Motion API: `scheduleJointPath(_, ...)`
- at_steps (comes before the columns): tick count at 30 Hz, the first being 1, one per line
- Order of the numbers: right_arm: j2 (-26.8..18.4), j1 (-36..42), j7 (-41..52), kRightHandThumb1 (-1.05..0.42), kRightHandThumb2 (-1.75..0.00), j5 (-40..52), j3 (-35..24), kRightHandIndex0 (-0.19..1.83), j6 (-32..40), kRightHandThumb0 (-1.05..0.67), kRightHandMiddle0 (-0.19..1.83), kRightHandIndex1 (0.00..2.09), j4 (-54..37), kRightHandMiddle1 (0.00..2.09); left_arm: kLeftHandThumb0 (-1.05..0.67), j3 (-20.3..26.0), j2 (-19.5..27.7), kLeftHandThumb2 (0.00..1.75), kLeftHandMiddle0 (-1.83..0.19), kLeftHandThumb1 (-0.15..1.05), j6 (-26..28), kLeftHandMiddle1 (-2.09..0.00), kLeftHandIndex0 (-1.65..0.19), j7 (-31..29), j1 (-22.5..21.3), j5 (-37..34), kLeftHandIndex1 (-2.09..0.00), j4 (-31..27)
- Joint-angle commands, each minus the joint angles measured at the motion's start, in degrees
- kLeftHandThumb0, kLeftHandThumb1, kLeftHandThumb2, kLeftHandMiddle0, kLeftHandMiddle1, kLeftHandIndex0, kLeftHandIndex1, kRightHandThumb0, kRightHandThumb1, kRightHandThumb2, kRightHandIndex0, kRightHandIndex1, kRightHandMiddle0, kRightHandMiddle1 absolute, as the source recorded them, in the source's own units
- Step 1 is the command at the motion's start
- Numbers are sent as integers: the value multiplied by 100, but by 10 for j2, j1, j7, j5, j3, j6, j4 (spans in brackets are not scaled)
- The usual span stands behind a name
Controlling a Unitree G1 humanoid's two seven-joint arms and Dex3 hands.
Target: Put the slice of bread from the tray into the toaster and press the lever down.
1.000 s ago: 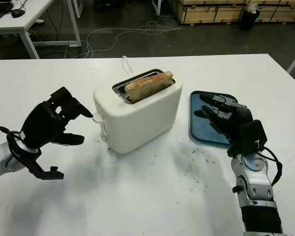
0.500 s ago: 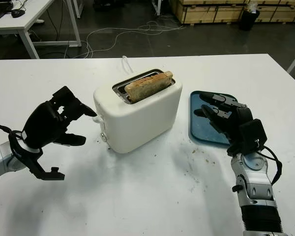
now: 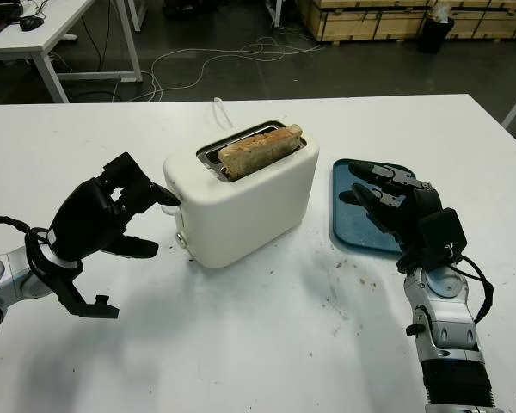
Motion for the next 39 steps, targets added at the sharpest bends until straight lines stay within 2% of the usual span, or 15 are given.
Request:
scheduleJointPath(1, 2, -6, -2, -92, -11, 1, 0, 90, 6, -48, 104, 58, 1, 0, -93, 2, 3, 97, 0, 92, 1, -175, 0, -8, -7, -2, -149, 4)
scheduleJointPath(10, 4, -3, -1, -92, -10, 3, 0, 90, 2, -49, 105, 58, 0, 0, -95, 9, 5, 101, -8, 92, 11, -175, 0, -28, -2, -7, -161, 2)
scheduleJointPath(39, 7, 3, 10, -92, -10, 6, 1, 89, -18, -49, 104, 57, 1, 0, -94, 7, -23, 96, -13, 92, 12, -175, 0, -16, 1, -13, -156, 23)
